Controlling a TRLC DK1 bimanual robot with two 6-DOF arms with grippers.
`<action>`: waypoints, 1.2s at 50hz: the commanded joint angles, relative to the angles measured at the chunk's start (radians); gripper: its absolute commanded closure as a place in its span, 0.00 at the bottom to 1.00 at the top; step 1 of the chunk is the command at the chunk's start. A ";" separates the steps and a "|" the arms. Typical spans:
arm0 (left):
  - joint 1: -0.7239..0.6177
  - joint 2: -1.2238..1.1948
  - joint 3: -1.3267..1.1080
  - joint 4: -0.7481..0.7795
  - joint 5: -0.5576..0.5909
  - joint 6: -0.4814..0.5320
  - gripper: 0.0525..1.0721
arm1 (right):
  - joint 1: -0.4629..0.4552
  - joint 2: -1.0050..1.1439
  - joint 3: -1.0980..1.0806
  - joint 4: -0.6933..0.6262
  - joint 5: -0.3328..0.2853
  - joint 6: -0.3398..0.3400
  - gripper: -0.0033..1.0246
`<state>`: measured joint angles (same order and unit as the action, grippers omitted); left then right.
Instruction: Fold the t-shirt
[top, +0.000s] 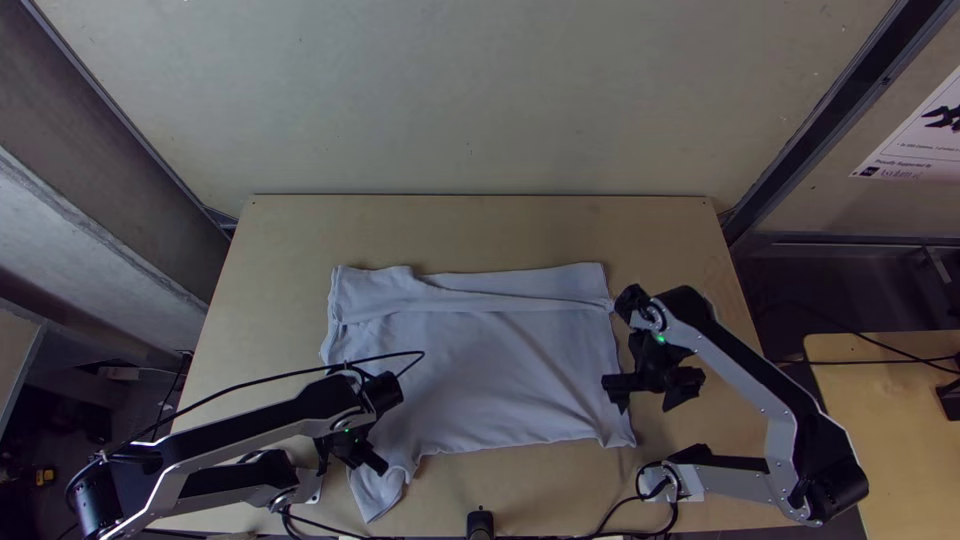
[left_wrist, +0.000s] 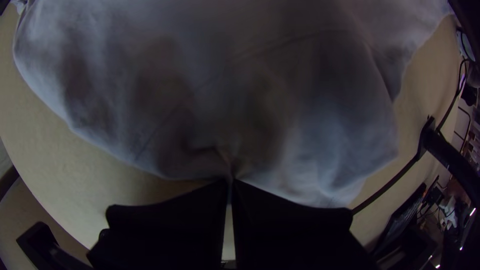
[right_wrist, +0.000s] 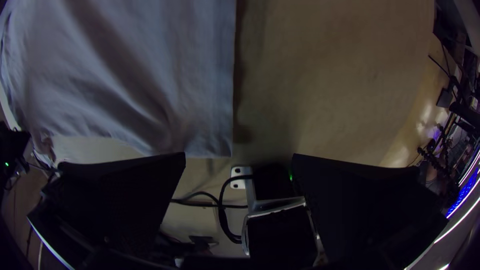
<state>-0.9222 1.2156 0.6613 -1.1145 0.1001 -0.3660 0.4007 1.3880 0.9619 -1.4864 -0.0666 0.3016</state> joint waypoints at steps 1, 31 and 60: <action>0.020 -0.022 0.003 -0.001 -0.011 0.009 0.97 | 0.041 -0.007 -0.063 -0.023 -0.018 -0.024 0.08; 0.062 -0.051 0.018 -0.001 -0.037 0.022 0.97 | 0.063 0.215 -0.186 0.107 -0.113 -0.117 0.11; 0.189 -0.083 0.064 0.005 -0.056 0.067 0.97 | 0.178 0.178 -0.210 0.221 -0.096 -0.128 0.97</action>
<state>-0.7757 1.1584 0.6960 -1.1069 0.0551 -0.3233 0.5560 1.6108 0.7593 -1.2671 -0.1757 0.1741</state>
